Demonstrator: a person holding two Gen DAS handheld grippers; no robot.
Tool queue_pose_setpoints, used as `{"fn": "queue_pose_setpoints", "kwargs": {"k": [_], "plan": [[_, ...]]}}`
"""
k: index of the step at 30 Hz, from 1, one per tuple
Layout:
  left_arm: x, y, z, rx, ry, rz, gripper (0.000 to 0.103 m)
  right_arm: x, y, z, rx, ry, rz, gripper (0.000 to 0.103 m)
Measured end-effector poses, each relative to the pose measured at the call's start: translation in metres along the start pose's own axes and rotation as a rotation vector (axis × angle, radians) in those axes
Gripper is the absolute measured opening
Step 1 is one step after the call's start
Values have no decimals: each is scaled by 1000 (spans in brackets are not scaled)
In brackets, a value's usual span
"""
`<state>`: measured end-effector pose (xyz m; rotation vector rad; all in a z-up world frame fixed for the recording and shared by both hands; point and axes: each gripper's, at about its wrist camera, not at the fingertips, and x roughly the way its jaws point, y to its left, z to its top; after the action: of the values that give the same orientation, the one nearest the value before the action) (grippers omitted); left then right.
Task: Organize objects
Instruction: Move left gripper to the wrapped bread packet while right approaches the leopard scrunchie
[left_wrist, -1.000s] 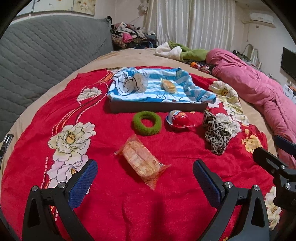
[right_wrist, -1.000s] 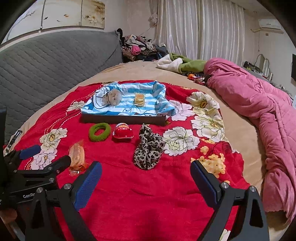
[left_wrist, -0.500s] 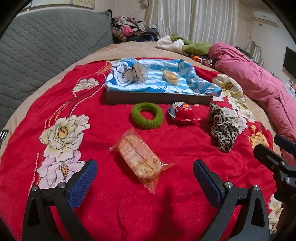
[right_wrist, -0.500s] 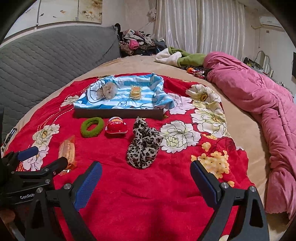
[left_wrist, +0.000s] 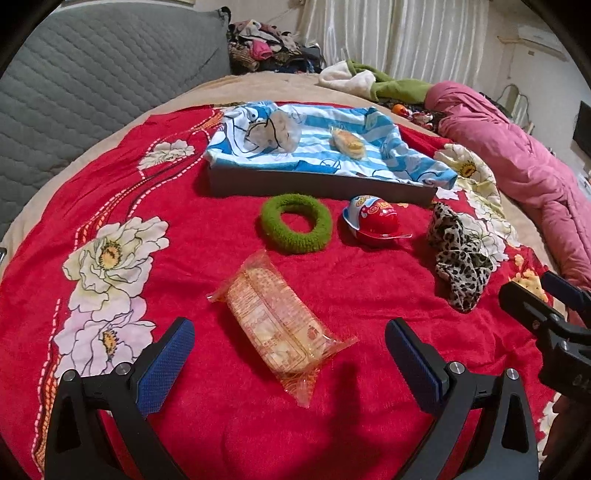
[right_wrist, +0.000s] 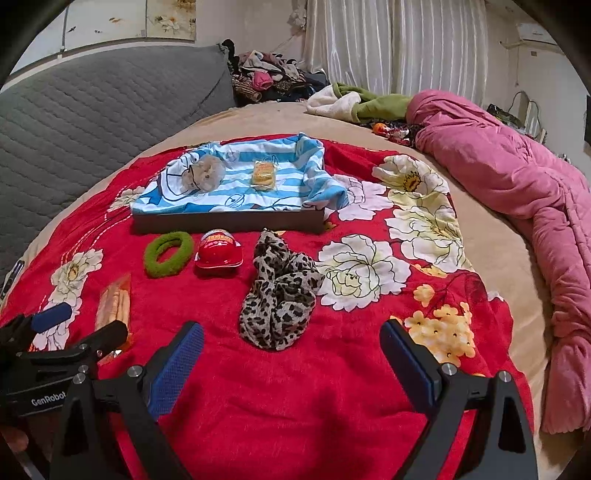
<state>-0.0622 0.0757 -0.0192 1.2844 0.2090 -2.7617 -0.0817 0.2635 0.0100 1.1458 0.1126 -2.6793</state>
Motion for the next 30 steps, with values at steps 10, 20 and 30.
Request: {"fn": "queue_pose_setpoints", "kwargs": {"k": [10,20,30], "plan": [[18,1,-1,-9,27,8,103,22,-5,1,18,35,-1,96],[32,2,2,-21,47,6,103,40,-7,3,25,62,-8,96],[43,7,4,-49,63,2,103,58,-7,8,20,85,-17,96]]}}
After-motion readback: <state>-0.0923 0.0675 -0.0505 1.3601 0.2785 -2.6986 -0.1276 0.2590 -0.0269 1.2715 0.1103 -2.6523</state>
